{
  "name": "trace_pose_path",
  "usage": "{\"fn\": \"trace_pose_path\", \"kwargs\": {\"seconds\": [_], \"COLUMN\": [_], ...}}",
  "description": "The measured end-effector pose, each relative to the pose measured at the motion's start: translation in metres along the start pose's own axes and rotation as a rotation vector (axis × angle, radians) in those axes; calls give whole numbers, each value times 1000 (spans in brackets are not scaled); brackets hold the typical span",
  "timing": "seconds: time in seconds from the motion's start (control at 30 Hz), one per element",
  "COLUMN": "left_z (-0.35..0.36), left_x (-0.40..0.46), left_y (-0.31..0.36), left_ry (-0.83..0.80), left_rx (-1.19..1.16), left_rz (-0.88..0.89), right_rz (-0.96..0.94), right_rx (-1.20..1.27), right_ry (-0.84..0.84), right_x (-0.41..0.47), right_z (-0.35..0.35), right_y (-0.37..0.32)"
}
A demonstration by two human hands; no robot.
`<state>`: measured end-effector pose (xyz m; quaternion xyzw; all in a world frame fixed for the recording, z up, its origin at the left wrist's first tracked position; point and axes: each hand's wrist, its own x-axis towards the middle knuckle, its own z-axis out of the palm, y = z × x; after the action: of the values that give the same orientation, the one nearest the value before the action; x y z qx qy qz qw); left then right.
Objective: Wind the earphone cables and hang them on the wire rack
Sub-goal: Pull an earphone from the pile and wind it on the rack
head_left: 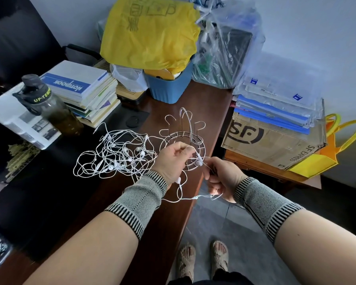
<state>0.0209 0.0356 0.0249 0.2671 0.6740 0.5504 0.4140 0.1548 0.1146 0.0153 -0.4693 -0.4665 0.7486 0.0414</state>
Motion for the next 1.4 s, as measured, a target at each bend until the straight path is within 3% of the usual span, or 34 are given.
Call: {"fn": "trace_pose_path", "kwargs": {"seconds": [0.13, 0.23, 0.3, 0.43, 0.5, 0.6, 0.67, 0.83, 0.97, 1.2, 1.4], "left_z": [1, 0, -1, -3, -1, 1, 2, 8, 2, -22, -41], "left_x": [0, 2, 3, 2, 3, 4, 3, -3, 4, 7, 1], "left_y": [5, 3, -1, -6, -5, -2, -2, 5, 11, 2, 3], "left_ry": [-93, -17, 85, 132, 150, 141, 49, -87, 85, 225, -27], "left_rx": [-318, -482, -385, 212, 336, 330, 288, 113, -229, -377, 32], "left_rz": [-72, -163, -180, -79, -11, 58, 69, -45, -237, -442, -484], "right_rz": [31, 38, 40, 41, 40, 42, 45, 82, 77, 58, 36], "right_rx": [-50, -76, -83, -120, -134, -147, -154, -140, -14, 140, 244], "right_ry": [-19, -45, -56, -72, -74, -68, -64, -55, -24, -32, 63], "right_x": [-2, -4, -5, -7, -7, -8, -8, -6, -6, -2, 6], "right_z": [0, 3, 4, 3, 3, 5, 5, -1, -9, -26, -28], "right_y": [2, -1, -3, -3, -1, -1, -2, 0, 2, -7, -5]}}
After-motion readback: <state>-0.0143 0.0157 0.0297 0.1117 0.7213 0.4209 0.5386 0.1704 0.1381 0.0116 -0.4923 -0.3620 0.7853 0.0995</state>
